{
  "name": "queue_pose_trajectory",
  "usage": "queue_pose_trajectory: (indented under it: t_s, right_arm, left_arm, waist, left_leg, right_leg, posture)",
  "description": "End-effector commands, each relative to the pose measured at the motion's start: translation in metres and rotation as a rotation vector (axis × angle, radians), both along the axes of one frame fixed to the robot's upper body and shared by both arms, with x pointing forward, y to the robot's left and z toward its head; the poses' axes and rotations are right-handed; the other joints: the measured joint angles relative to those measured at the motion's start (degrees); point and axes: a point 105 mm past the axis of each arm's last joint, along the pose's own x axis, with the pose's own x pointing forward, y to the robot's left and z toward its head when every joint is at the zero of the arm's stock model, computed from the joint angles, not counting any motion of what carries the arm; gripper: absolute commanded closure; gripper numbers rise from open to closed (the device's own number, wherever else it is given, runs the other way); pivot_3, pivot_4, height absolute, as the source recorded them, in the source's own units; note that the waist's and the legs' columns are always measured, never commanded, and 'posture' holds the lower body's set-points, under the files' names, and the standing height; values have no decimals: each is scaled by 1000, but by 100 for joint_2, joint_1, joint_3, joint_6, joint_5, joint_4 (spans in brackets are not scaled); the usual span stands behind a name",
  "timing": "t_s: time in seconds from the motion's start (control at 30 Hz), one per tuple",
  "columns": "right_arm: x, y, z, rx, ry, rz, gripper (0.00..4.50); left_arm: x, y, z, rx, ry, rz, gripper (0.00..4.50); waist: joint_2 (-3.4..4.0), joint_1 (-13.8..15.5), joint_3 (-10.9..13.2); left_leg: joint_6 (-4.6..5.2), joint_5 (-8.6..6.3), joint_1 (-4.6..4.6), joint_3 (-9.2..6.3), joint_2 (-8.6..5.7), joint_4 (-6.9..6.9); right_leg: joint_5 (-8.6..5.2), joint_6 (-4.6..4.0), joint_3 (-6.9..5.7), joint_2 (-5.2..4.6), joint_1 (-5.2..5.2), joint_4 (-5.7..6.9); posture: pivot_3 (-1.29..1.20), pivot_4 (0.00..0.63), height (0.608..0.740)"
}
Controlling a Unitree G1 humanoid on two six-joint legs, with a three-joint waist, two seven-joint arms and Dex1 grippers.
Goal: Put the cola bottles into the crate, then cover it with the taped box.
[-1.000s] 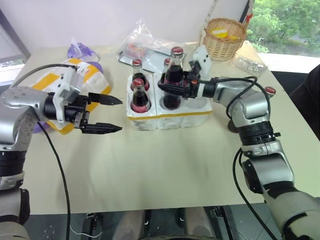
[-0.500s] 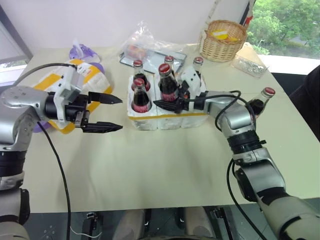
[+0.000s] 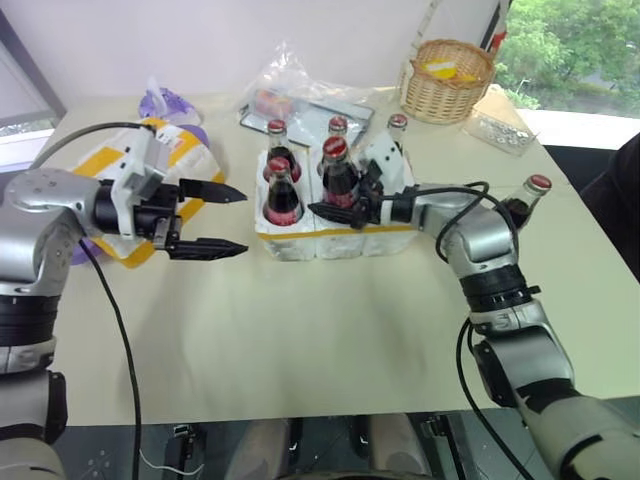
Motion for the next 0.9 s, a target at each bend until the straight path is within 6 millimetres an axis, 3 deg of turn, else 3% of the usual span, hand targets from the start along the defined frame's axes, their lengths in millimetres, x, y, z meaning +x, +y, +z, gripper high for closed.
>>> queue_pose_trajectory:
  t_s: [0.03, 0.2, 0.57, 0.67, 0.9]
  right_arm:
    - [-17, 2, 28, 58, -27, 70, 31]
    - [-25, 3, 32, 75, 4, 91, 31]
    - [-19, -3, 26, 47, 4, 41, 31]
    - [-19, -10, 27, 18, -13, 20, 31]
    - [-22, -50, 49, -43, -73, -77, 31]
  left_arm:
    - [0, 0, 8, 10, -47, -11, 0]
    - [0, 0, 5, 15, -49, -13, 0]
    - [-1, -2, 3, 11, -45, -18, 0]
    - [-2, -3, 3, 8, -40, -26, 0]
    - [-4, -6, 0, 5, -34, -38, 0]
  waist:
    - [0, -5, 0]
    - [0, -4, 0]
    - [0, -6, 0]
    - [0, 10, 0]
    - [0, 8, 1]
  left_leg:
    - [0, 0, -1, 0, 0, 0]
    - [1, 0, -3, 0, 0, -4]
    - [1, 0, -4, 1, 1, -6]
    - [1, -1, -4, 1, 0, -6]
    - [2, -1, -10, 2, 0, -6]
  right_leg:
    - [0, 0, 0, 0, -1, -1]
    - [0, 0, 0, 0, -4, -1]
    - [-1, -1, 0, 0, -6, -2]
    - [-1, -1, 0, -1, -5, -2]
    - [-1, -1, 0, -2, -10, -4]
  posture:
    - [0, 150, 740]
    - [0, 150, 740]
    - [0, 150, 740]
    - [0, 150, 740]
    - [0, 150, 740]
